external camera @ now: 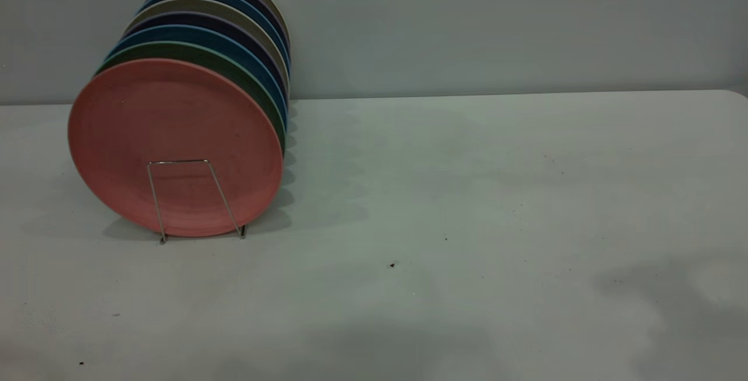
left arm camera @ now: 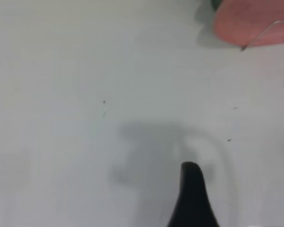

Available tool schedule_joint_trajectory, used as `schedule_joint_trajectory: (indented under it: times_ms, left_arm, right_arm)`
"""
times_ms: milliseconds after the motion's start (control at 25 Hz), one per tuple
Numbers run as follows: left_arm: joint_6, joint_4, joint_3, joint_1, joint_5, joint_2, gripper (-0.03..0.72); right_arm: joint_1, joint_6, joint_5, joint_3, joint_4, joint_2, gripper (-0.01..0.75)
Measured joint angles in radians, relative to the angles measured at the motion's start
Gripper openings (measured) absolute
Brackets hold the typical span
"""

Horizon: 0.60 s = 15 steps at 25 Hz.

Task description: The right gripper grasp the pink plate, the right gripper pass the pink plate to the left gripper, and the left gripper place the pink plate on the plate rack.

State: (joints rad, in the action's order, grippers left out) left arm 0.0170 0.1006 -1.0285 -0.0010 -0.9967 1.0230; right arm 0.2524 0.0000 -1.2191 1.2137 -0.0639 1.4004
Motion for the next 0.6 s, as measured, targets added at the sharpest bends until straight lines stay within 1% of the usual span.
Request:
schedule_joint_trajectory:
  times_ms: [120, 320, 600]
  left_arm:
    - [-0.017, -0.021, 0.068, 0.0, -0.002, -0.149, 0.58]
    - [-0.017, -0.063, 0.158, 0.0, -0.065, -0.322, 0.58]
    - [-0.017, -0.082, 0.325, 0.0, -0.096, -0.555, 0.58]
  right_arm:
    - [0.007, 0.0, -0.009, -0.118, 0.02, -0.193, 0.447]
    - [0.007, -0.033, -0.018, -0.278, 0.058, -0.516, 0.447]
    - [0.007, -0.078, -0.021, -0.427, 0.071, -0.991, 0.446]
